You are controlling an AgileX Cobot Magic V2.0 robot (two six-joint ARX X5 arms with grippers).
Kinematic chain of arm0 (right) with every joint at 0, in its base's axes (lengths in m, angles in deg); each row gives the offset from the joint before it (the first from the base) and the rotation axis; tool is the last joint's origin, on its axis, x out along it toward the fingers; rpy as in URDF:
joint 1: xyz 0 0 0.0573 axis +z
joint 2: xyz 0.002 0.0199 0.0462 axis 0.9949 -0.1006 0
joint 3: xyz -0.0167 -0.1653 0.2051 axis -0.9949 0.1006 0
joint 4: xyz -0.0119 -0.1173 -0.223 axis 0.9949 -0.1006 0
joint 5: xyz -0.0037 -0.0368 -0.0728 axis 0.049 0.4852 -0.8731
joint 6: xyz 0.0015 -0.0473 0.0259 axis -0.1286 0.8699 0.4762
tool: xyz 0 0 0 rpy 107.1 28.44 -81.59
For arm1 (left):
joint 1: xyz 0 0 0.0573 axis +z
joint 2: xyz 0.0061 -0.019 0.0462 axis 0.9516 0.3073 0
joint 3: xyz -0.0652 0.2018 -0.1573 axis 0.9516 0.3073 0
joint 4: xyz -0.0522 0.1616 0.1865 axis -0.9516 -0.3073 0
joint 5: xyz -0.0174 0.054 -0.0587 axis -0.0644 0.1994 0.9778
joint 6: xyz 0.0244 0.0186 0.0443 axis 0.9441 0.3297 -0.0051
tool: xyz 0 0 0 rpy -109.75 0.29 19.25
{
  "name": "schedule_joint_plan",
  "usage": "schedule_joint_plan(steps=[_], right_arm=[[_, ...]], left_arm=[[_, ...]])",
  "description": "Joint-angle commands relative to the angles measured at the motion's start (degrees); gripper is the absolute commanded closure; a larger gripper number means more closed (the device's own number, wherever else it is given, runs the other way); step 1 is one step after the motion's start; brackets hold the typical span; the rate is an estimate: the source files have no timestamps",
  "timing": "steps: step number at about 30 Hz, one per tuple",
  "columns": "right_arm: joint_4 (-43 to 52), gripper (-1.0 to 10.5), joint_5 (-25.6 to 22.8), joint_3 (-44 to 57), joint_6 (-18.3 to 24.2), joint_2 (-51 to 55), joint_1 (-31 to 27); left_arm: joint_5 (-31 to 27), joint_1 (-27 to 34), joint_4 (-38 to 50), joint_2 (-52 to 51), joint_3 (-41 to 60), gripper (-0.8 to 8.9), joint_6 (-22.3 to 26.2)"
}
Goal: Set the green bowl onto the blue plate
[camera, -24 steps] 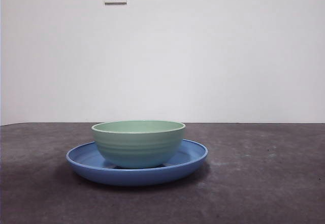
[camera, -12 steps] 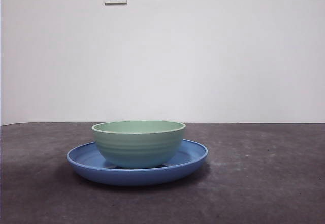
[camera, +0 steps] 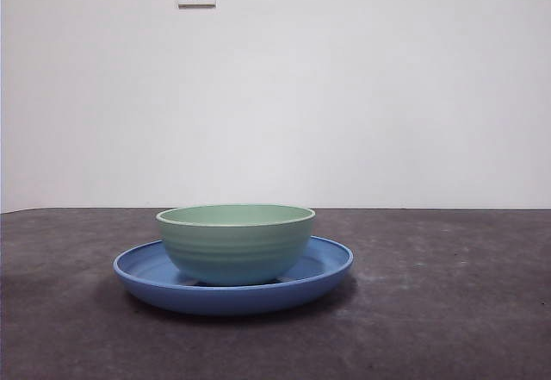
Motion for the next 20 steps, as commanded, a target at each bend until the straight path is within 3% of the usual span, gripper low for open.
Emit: schedule_joint_plan(steps=[1, 7, 13, 20], right_arm=[[0.59, 9.1, 0.02, -0.42, 0.59, -0.09, 0.31], [0.61, 9.1, 0.02, -0.42, 0.59, -0.09, 0.31], [0.61, 9.1, 0.02, -0.42, 0.59, -0.09, 0.33], [0.63, 9.0, 0.02, -0.42, 0.59, -0.09, 0.33]], left_arm=[[-0.85, 4.24, 9.79, -4.24, 8.70, 7.94, 3.76], [-4.31, 9.35, 20.46, -14.60, 23.41, 7.94, 3.69], [-5.66, 10.78, 20.81, -21.84, 31.08, 7.94, 3.69], [-6.16, 13.44, 18.56, -21.68, 32.20, 7.94, 3.67]])
